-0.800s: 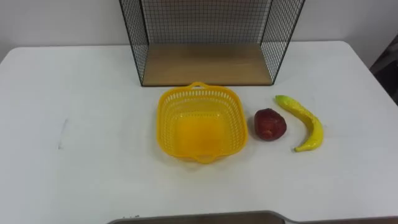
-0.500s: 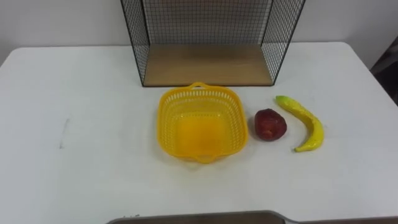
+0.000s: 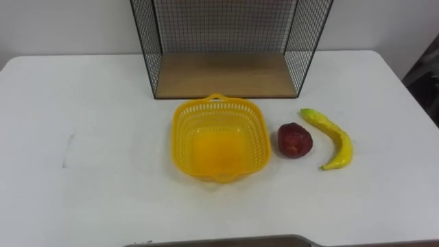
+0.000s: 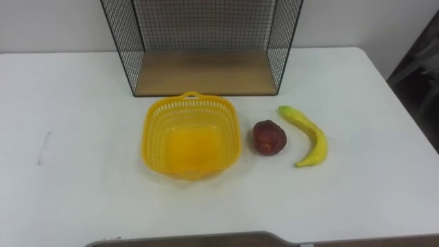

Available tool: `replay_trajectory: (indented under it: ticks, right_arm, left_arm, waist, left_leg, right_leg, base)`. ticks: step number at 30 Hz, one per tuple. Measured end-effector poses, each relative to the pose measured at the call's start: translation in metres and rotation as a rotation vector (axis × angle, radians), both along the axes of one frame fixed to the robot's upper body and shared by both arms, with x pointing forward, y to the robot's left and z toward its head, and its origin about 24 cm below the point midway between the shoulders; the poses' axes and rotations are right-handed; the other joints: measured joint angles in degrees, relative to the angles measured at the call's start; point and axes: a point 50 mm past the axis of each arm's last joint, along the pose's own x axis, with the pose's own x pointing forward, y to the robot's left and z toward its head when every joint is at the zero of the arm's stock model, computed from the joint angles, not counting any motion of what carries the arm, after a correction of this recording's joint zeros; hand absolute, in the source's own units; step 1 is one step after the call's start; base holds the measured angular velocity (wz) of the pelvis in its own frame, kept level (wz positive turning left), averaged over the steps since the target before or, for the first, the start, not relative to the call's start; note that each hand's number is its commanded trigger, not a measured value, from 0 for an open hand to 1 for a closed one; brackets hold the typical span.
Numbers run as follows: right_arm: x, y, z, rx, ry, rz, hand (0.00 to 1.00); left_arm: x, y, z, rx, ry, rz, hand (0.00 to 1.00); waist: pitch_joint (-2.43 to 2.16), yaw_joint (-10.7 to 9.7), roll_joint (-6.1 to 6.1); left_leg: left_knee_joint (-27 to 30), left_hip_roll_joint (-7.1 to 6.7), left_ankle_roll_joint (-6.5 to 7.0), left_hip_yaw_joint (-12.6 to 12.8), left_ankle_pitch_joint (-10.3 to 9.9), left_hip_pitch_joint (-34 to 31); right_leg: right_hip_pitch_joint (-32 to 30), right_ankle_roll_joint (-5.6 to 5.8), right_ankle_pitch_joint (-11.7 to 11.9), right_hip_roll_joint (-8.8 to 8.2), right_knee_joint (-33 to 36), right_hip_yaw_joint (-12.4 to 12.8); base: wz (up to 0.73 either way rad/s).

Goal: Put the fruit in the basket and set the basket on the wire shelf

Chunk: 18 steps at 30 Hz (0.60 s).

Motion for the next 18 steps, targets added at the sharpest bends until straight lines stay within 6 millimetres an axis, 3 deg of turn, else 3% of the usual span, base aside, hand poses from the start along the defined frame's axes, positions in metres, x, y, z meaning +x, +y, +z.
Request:
replay_trajectory:
  ticks: [2, 4, 10, 13, 18]
  right_arm:
    - [-0.01, -0.001, 0.0, 0.001, 0.019, -0.112, 0.0]
    - [-0.024, -0.005, 0.001, -0.009, 0.034, -0.33, 0.0]
    - [-0.033, -0.015, 0.004, -0.052, 0.012, -0.82, 0.0]
    - [-0.023, -0.03, 0.008, -0.085, -0.042, -1.109, 0.0]
    - [0.014, -0.079, 0.033, -0.239, -0.163, -1.213, 0.0]
  left_arm:
    - [-0.004, 0.001, 0.0, 0.006, 0.007, 0.006, 0.0]
    - [-0.004, 0.003, 0.001, 0.013, 0.0, 0.033, 0.0]
    - [-0.003, 0.01, 0.003, 0.048, -0.049, 0.156, 0.0]
    - [-0.003, 0.016, 0.005, 0.082, -0.084, 0.243, 0.0]
    - [-0.009, 0.024, 0.009, 0.145, -0.095, 0.271, 0.0]
  waist:
    - [-0.13, -0.2, -0.15]
    - [-0.09, -1.0, -0.37]
    - [-0.27, -4.0, -0.92]
    - [-0.38, -4.9, -1.45]
    - [-0.48, -6.7, -1.96]
  left_leg:
    - [0.0, 0.0, -0.02, 0.1, -0.1, 0.3]
    - [0.3, 0.01, -0.04, 0.1, -0.1, 0.2]
    - [0.5, 0.08, -0.07, 0.2, -0.1, 0.4]
    - [0.4, 0.07, -0.04, 1.2, -0.1, 0.4]
    - [0.6, -0.13, 0.06, 1.6, -0.2, 0.2]
  right_leg:
    - [0.5, 0.02, -0.2, 0.0, 0.3, 0.1]
    - [0.3, -0.03, -0.3, -0.06, 0.8, 0.2]
    - [-0.1, -0.11, -0.8, -0.06, 1.1, 0.4]
    - [-0.5, -0.11, -0.8, -0.04, 1.9, 1.5]
    - [-1.5, -0.01, -1.0, -0.31, 3.0, 1.8]
  base:
    - [0.0]
    - [0.0]
    - [0.0]
    - [-0.14]
    - [-0.06]
